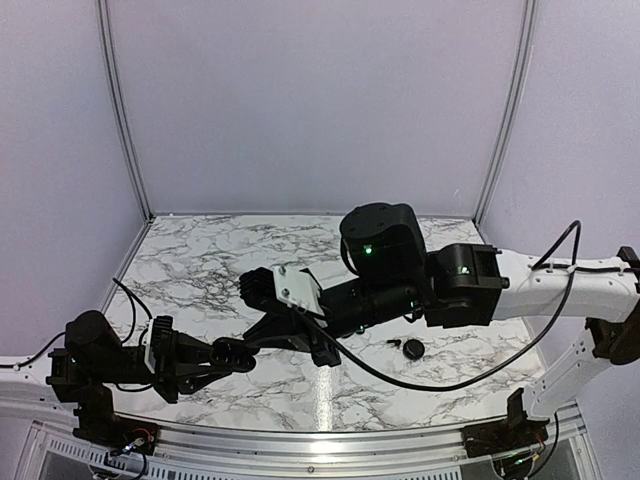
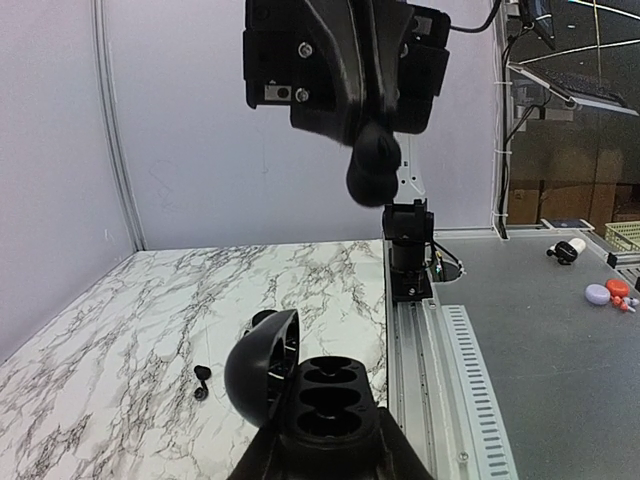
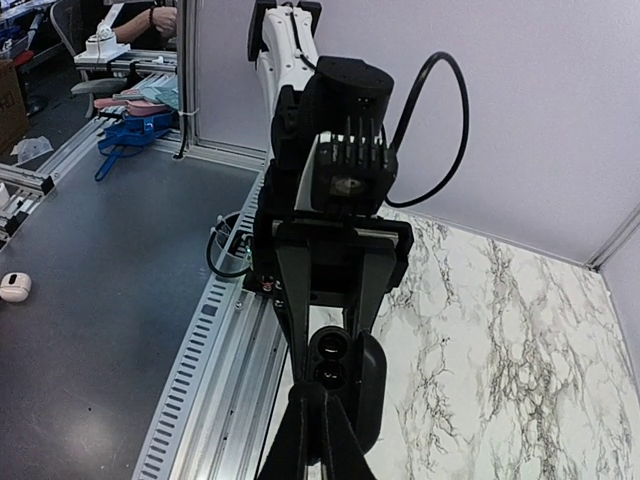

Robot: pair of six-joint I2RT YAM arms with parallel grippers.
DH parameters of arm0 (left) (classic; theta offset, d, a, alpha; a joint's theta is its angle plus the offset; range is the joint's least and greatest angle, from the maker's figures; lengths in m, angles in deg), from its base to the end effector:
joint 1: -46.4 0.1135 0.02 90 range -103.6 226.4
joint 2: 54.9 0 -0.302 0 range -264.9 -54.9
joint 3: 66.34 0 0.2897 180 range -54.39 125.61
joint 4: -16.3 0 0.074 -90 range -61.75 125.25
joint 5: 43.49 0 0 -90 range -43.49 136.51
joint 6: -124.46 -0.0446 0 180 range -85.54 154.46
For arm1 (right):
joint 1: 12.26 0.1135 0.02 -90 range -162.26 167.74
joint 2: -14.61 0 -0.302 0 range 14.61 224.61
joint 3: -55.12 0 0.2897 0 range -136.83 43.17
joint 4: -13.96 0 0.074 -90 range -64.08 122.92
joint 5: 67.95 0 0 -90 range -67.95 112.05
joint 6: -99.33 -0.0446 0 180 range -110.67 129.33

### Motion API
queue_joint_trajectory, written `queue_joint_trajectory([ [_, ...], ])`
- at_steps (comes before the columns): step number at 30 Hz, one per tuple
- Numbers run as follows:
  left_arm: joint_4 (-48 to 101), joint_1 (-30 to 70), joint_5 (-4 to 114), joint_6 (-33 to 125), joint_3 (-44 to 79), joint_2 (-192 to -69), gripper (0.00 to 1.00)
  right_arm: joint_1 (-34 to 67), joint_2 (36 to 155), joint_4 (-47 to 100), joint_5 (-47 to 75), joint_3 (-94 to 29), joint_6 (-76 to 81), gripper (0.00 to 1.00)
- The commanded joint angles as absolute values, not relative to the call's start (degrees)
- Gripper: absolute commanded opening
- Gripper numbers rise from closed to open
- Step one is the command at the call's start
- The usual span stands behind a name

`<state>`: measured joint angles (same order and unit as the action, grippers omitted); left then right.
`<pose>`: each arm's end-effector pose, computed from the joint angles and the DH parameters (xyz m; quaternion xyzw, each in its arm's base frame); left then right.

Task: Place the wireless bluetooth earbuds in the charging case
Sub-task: Insert the left earbud into the left side groove of the charging case.

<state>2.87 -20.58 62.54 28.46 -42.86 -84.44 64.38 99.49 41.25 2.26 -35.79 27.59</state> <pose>0.0517 -0.1532 0.2468 0.4730 0.4633 -0.4567 0.5942 0.0752 0.3822 0.4027 -0.6646 0.4784 0.3951 0.4163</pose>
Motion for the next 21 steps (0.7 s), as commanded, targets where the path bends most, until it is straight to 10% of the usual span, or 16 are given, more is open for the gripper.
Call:
queue_joint_trajectory([
  [1, 2.3, -20.9, 62.0, 29.4, -40.6, -83.5, 0.00, 64.8, 100.2, 40.1, 3.9, -38.0, 27.3, 0.00],
  [21, 1.9, -20.9, 61.1, 30.1, -41.0, -82.3, 0.00, 66.9, 105.2, 46.5, 10.9, -40.1, 31.2, 0.00],
])
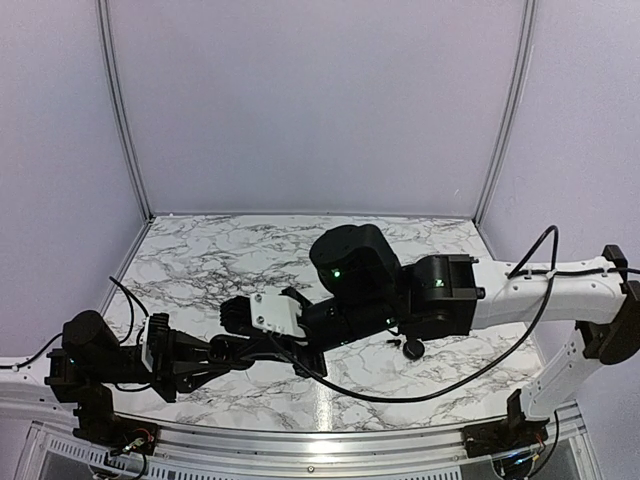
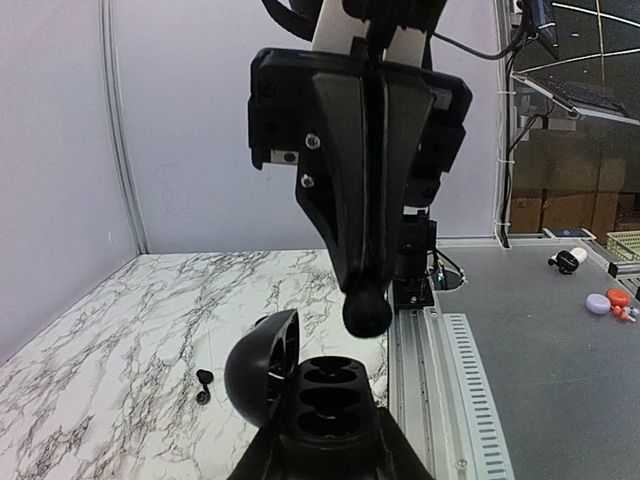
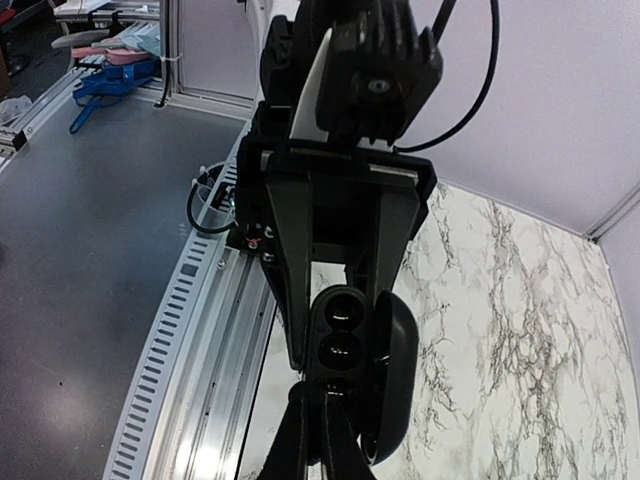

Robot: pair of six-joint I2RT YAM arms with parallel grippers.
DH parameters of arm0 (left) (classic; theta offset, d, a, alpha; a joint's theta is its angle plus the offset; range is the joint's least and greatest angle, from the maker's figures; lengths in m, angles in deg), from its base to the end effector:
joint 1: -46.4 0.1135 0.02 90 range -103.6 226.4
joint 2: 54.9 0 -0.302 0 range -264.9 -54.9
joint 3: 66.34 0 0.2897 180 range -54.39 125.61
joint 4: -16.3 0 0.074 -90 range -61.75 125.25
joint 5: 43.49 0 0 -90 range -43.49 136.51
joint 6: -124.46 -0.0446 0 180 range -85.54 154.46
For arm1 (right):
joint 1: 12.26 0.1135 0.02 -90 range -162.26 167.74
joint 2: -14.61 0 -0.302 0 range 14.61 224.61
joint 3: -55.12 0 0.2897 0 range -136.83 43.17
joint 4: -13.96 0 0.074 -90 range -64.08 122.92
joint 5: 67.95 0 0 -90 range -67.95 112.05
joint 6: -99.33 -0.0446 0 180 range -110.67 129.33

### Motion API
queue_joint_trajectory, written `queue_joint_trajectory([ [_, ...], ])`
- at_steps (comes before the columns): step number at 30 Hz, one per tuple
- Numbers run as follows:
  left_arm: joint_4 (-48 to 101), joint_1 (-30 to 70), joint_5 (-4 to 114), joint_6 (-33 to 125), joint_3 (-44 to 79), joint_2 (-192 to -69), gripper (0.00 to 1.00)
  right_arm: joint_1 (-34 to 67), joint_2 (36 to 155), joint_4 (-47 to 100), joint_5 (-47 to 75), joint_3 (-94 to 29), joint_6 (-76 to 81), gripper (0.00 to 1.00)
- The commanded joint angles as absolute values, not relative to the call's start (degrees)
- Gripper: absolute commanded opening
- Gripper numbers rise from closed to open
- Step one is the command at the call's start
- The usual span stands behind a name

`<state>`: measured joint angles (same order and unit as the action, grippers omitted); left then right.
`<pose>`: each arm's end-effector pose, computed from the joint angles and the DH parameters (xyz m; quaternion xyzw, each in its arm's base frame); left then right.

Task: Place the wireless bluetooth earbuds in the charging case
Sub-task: Insert the left earbud into the left side groove of the charging case.

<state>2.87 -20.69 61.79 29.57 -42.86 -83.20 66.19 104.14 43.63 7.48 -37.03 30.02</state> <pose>0.0509 -0.1506 0.2499 0.4613 0.4637 -0.4624 0.5987 0.0714 0.4052 0.3754 -0.6869 0.4982 0.3448 0.4013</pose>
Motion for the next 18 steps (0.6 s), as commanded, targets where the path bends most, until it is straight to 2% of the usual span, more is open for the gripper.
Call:
queue_joint_trajectory([
  [1, 1.9, -20.9, 61.0, 30.1, -41.1, -82.3, 0.00, 67.0, 105.5, 46.7, 11.4, -40.3, 31.1, 0.00],
  [18, 1.9, -20.9, 62.3, 30.0, -41.5, -82.4, 0.00, 67.1, 107.5, 48.4, 15.9, -42.6, 33.2, 0.00],
])
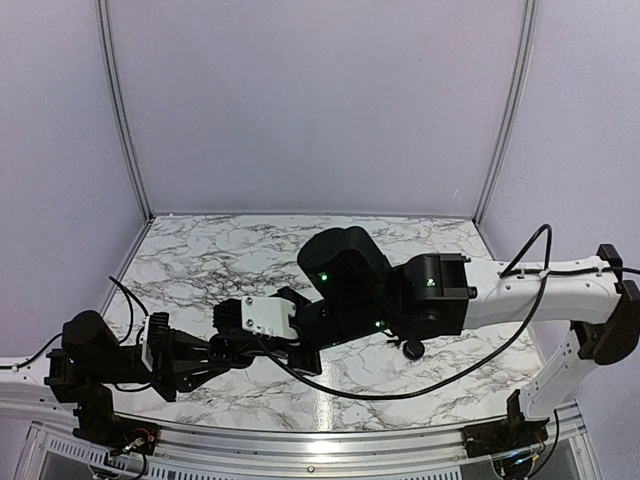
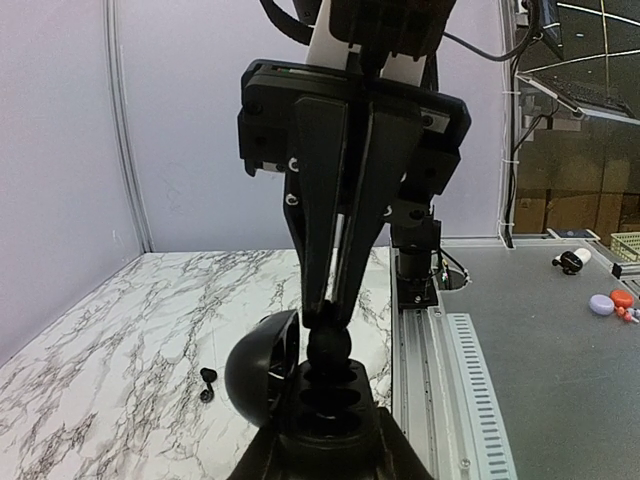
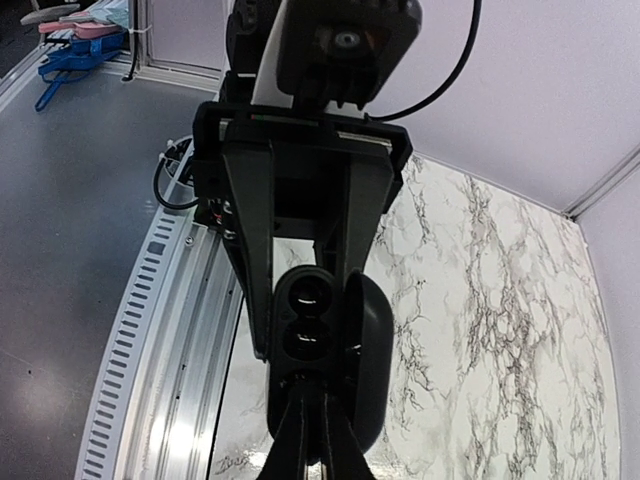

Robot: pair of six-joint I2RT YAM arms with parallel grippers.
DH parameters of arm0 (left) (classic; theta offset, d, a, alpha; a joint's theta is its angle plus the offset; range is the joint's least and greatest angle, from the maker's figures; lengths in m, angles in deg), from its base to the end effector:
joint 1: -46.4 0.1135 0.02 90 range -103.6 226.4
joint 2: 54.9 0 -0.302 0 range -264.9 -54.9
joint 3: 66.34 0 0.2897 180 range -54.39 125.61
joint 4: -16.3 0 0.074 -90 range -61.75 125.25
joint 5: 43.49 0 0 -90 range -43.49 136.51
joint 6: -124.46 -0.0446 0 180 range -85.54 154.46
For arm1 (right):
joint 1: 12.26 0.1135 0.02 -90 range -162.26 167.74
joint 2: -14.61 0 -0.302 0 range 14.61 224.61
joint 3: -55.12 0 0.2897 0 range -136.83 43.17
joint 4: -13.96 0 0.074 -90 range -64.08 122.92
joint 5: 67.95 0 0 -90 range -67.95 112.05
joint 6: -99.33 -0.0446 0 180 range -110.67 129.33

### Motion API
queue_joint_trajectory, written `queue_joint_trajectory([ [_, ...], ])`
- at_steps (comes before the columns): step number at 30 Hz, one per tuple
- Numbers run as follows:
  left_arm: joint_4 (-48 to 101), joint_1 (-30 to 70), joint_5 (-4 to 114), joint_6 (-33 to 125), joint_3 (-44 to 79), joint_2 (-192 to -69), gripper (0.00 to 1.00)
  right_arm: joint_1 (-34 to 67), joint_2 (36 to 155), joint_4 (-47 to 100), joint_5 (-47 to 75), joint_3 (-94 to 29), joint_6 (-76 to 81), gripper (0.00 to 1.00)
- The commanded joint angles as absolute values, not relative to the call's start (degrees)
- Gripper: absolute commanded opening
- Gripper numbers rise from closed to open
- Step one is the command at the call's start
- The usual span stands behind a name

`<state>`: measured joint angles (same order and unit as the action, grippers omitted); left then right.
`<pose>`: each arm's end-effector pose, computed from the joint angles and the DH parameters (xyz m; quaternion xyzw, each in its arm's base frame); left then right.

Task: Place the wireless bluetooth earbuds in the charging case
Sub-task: Insert the left earbud into the left side groove of the charging case.

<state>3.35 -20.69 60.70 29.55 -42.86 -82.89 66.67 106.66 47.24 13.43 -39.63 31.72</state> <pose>0.0515 -0.1499 0.2497 0.4566 0.4694 -0.4571 0.6018 0.0744 0.4153 0.3689 -0.6934 0.5202 0.2916 0.4043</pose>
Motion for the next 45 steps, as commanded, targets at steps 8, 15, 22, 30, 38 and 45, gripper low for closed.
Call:
queue_joint_trajectory([
  [8, 1.7, -20.9, 61.5, 30.2, -41.7, -81.4, 0.00, 67.4, 108.4, 49.5, 15.4, -42.8, 34.1, 0.00],
  [15, 1.4, -21.0, 60.9, 30.7, -42.1, -79.7, 0.00, 68.8, 109.5, 51.2, 16.2, -43.0, 35.9, 0.00],
  [22, 1.2, -20.9, 61.5, 30.8, -42.1, -79.7, 0.00, 69.4, 110.4, 52.8, 17.7, -43.1, 38.4, 0.00],
  [30, 1.1, -20.9, 61.7, 30.8, -42.1, -79.8, 0.00, 69.9, 111.1, 53.3, 18.9, -43.3, 39.1, 0.00],
  [38, 0.9, -20.9, 61.7, 30.7, -42.1, -80.8, 0.00, 69.9, 108.1, 50.6, 20.6, -44.0, 37.6, 0.00],
  [45, 0.9, -20.9, 61.7, 30.5, -41.9, -80.8, 0.00, 69.9, 105.5, 47.8, 19.2, -43.6, 38.0, 0.00],
])
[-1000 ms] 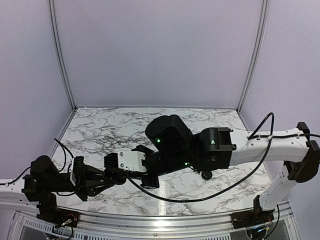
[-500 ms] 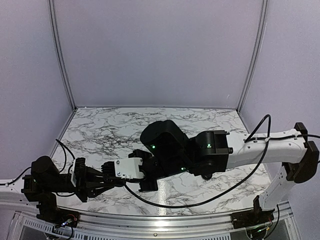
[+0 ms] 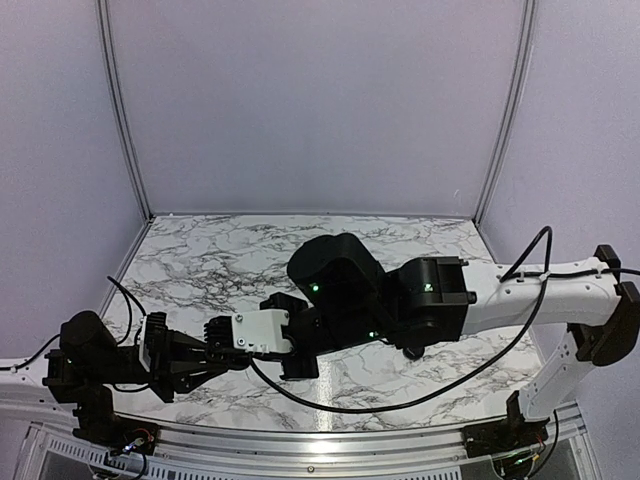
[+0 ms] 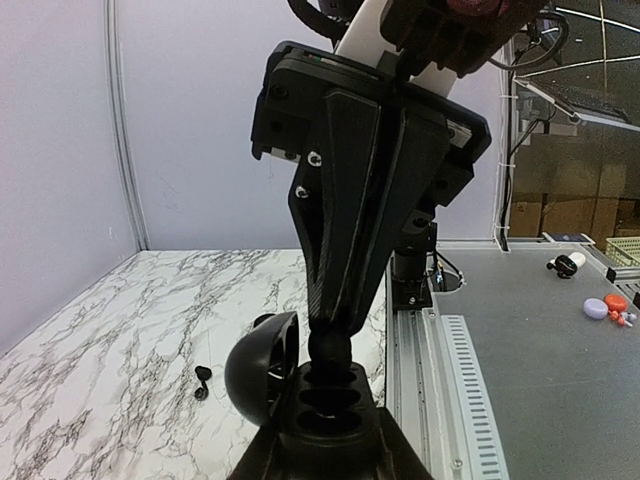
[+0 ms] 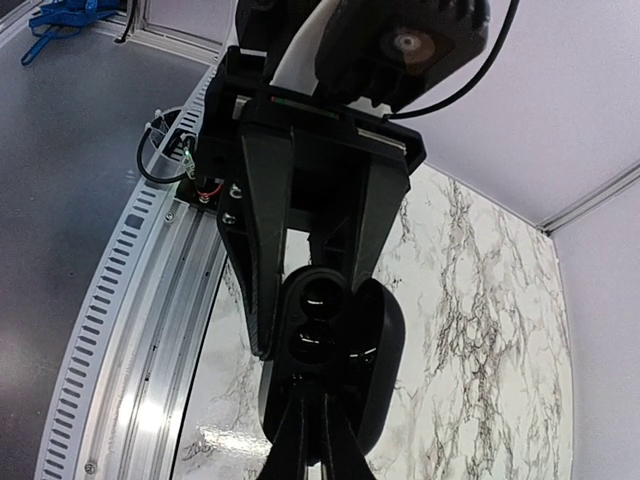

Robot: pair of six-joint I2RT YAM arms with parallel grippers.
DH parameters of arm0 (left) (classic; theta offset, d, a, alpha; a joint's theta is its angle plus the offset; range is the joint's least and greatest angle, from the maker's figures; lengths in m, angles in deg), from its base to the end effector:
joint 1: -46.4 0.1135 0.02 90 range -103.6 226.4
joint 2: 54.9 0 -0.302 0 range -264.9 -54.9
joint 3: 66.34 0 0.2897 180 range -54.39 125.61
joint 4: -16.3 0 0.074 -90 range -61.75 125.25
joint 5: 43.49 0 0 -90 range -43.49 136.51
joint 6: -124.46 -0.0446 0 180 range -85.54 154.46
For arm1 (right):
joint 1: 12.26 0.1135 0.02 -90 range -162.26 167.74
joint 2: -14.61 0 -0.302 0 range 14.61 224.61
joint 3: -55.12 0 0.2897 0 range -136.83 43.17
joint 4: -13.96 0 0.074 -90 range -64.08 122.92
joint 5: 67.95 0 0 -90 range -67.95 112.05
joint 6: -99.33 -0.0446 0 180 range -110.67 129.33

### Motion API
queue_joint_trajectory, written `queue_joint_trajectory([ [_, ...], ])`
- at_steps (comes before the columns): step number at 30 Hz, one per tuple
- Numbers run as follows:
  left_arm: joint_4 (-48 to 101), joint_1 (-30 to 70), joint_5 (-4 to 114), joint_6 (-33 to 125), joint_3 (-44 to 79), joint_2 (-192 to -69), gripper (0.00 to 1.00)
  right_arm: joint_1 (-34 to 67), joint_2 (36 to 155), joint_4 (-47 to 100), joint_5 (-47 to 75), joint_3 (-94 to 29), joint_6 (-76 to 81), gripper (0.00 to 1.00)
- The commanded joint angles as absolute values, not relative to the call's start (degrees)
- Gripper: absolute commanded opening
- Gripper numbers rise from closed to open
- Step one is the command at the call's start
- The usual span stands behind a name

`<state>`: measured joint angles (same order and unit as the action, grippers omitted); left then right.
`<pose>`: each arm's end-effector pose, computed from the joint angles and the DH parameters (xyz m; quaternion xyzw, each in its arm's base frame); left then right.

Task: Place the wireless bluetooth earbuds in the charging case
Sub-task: Insert the left earbud into the left side groove of the charging case.

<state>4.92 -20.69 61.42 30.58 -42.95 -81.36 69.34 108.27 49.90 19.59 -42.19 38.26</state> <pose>0.0497 -0.1470 0.2495 0.4564 0.4711 -0.4654 0.5944 0.0607 0.4243 0.3700 -0.7255 0.4904 0.2309 0.4241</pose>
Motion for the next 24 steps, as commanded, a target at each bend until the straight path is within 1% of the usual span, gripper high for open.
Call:
queue_joint_trajectory([
  [1, 0.9, -20.9, 61.7, 30.5, -41.9, -80.8, 0.00, 69.9, 105.3, 47.5, 18.9, -43.6, 37.9, 0.00],
  [7, 0.9, -20.9, 61.8, 30.7, -41.9, -80.8, 0.00, 69.9, 106.2, 47.4, 17.4, -45.1, 37.7, 0.00],
  [17, 0.9, -20.9, 61.7, 30.7, -41.9, -81.7, 0.00, 70.5, 110.1, 48.1, 17.9, -49.1, 38.0, 0.00],
  [24, 0.9, -20.9, 62.0, 31.0, -41.6, -81.8, 0.00, 71.4, 111.9, 47.9, 18.2, -49.7, 39.2, 0.00],
])
